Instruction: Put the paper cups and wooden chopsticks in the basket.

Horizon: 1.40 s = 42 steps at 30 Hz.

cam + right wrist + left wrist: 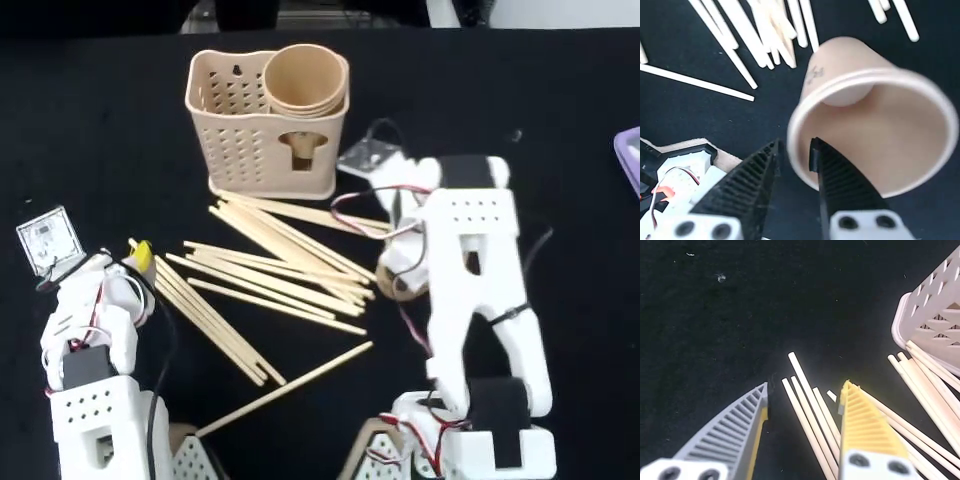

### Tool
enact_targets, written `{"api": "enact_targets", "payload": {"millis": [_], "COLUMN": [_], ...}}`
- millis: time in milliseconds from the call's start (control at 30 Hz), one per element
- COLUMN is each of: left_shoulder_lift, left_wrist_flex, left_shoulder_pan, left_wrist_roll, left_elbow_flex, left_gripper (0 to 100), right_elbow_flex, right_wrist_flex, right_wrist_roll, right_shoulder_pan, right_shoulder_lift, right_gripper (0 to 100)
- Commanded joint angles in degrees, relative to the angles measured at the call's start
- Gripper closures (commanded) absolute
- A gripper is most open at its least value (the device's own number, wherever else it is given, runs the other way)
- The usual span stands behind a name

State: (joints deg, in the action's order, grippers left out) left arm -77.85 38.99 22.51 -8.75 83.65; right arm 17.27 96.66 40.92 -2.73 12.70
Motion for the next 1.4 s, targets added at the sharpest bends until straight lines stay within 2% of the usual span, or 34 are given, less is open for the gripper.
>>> {"api": "enact_targets", "payload": {"millis": [0, 167, 400, 533, 667, 867, 967, 1100, 1200, 1367], "left_shoulder_lift": [-0.70, -0.70, -0.70, -0.70, -0.70, -0.70, -0.70, -0.70, -0.70, -0.70], "left_wrist_flex": [-1.23, -1.23, -1.32, -1.32, -1.32, -1.32, -1.32, -1.32, -1.41, -1.41], "left_shoulder_pan": [0.40, 0.40, 0.40, 0.40, 0.31, 0.31, 0.31, 0.31, 0.31, 0.31], "left_wrist_roll": [-0.18, -0.18, -0.18, -0.18, -0.18, -0.18, -0.18, -0.18, -0.18, -0.18], "left_elbow_flex": [-0.57, -0.57, -0.57, -0.57, -0.57, -0.57, -0.57, -0.31, -0.13, -0.22], "left_gripper": [77, 77, 77, 77, 77, 77, 77, 77, 77, 77], "right_elbow_flex": [-2.07, -3.38, -21.85, -31.25, -37.32, -37.67, -37.93, -39.16, -43.47, -53.76], "right_wrist_flex": [-3.25, -3.25, 4.40, 2.81, -3.34, -13.54, -18.73, -20.66, -18.90, -10.81], "right_wrist_roll": [-1.93, -2.90, -2.81, -2.81, -2.81, -2.73, -2.46, -2.29, -1.67, 3.43], "right_shoulder_pan": [-1.23, -0.97, 0.44, 0.09, -0.09, -13.36, -18.90, -20.40, -19.87, -19.34], "right_shoulder_lift": [2.68, 4.18, 15.43, 19.12, 19.21, 18.95, 15.78, 6.46, 0.22, -8.13], "right_gripper": [99.5, 98.8, 98.8, 98.8, 98.8, 98.8, 98.8, 98.8, 98.8, 98.8]}}
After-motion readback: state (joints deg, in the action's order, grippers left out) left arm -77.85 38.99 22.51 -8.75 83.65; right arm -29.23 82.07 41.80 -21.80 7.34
